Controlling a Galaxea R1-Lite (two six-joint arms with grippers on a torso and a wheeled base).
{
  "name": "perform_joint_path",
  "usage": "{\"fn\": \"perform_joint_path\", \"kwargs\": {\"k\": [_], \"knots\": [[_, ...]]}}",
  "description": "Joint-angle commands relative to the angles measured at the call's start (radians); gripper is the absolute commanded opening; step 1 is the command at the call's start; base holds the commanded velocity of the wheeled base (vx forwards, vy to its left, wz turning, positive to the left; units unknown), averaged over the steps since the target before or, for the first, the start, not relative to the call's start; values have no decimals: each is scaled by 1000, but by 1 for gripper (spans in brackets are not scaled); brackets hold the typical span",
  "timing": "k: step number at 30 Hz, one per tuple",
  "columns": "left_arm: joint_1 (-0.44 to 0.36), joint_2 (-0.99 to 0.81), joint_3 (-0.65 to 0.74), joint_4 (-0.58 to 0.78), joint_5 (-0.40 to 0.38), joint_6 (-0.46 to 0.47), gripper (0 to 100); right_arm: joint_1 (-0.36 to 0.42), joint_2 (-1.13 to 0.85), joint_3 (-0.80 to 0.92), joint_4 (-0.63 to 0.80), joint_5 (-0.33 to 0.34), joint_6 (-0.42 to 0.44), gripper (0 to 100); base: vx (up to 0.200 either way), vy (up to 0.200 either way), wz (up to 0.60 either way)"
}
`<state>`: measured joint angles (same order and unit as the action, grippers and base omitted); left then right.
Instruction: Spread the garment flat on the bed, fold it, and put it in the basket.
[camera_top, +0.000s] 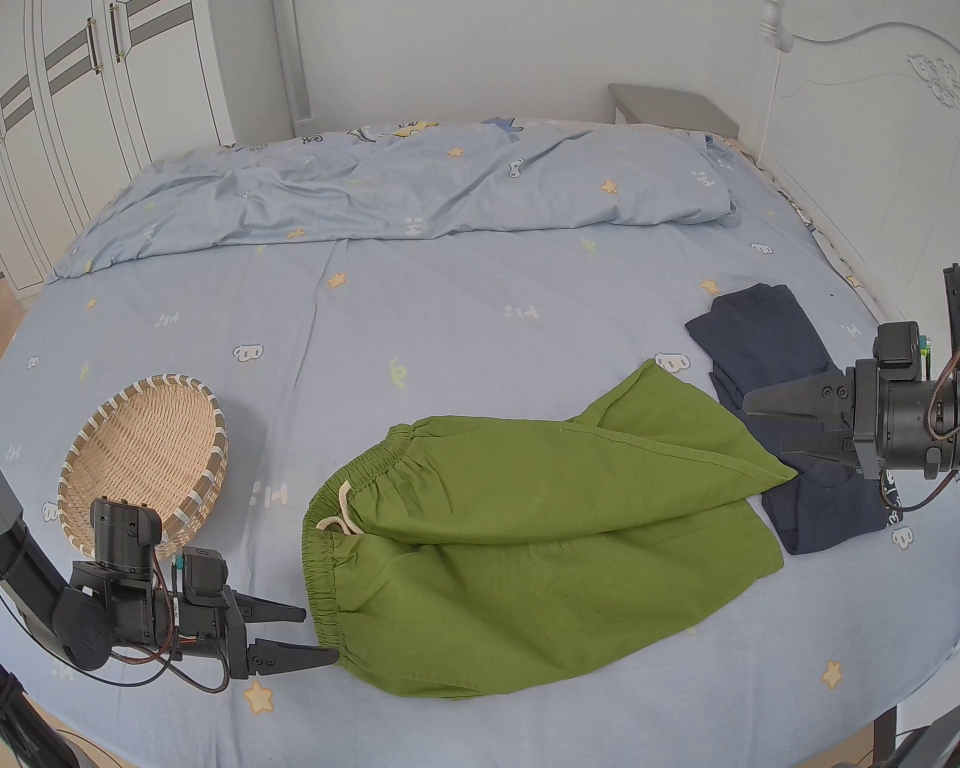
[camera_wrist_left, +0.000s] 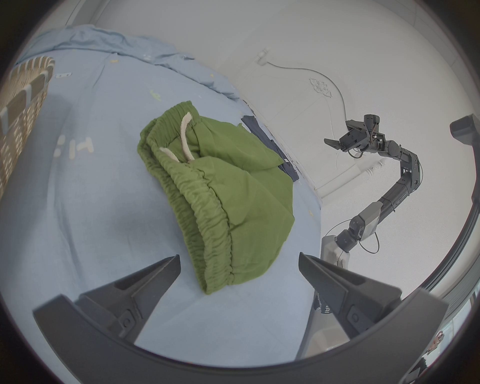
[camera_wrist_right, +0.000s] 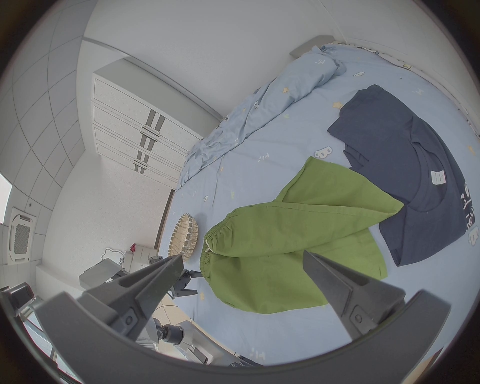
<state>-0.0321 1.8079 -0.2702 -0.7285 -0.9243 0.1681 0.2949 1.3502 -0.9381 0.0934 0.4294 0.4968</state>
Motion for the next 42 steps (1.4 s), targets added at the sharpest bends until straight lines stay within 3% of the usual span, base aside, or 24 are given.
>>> {"fn": "perform_joint_path", "kwargs": {"k": [1, 11, 20, 30, 31, 37, 42], "knots": [[-11, 73, 0, -60, -1, -1, 100, 6, -3, 5, 0, 0, 0, 100, 0, 0, 0], [-35, 229, 0, -267, 5, -27, 100, 9, -2, 7, 0, 0, 0, 100, 0, 0, 0], [-81, 234, 9, -304, -1, -45, 100, 9, 1, 13, -1, 0, -1, 100, 0, 0, 0], [-81, 246, 22, -316, -4, -56, 100, 10, 4, 15, -1, 0, -1, 100, 0, 0, 0], [-81, 246, 25, -318, -5, -59, 0, 10, 4, 15, -1, 0, -1, 100, 0, 0, 0], [-78, 246, 28, -318, -8, -68, 0, 9, 3, 15, -1, 0, -1, 100, 0, 0, 0], [-43, 225, 40, -313, -76, -153, 0, 9, 3, 15, 0, -1, -1, 100, 0, 0, 0]]}}
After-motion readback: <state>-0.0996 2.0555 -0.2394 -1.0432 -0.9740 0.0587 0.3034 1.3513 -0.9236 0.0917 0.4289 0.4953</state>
